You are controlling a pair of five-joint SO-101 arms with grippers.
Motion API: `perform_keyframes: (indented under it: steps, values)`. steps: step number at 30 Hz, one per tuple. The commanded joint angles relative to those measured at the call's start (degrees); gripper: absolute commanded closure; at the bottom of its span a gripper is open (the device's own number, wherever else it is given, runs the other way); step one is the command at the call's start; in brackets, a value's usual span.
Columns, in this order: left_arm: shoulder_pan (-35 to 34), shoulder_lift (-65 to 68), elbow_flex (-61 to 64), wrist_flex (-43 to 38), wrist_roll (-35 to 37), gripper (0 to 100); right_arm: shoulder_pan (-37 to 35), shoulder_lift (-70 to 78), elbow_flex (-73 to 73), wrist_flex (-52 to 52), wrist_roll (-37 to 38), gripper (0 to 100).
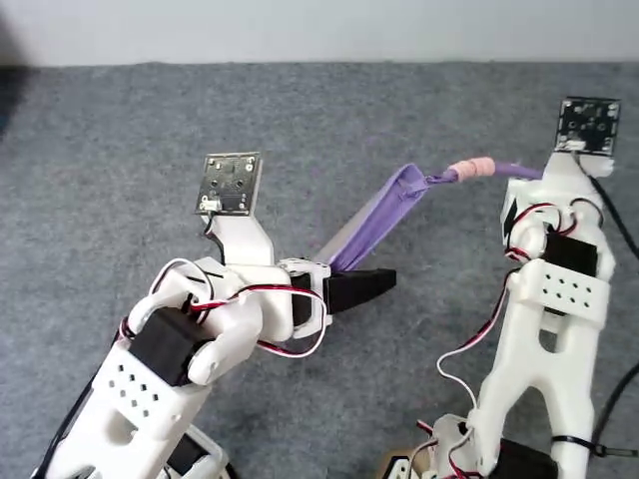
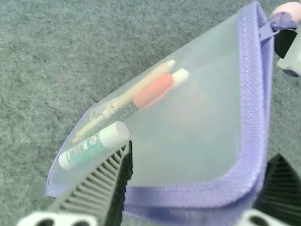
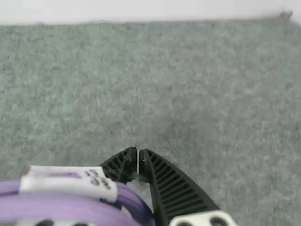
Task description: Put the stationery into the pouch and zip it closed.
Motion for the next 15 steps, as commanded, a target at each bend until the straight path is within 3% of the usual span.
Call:
perform_keyframes:
  steps: [1,15]
  values:
    - [2.9,-0.9,-2.3,1.9,0.8,58,0.7,-2.2,-0.6,0.2,-1.3,99.1]
    - [4.0,-0.8,-9.4,3.3,6.1,58,2.9,-2.7,-0.6,3.0,-5.3,99.1]
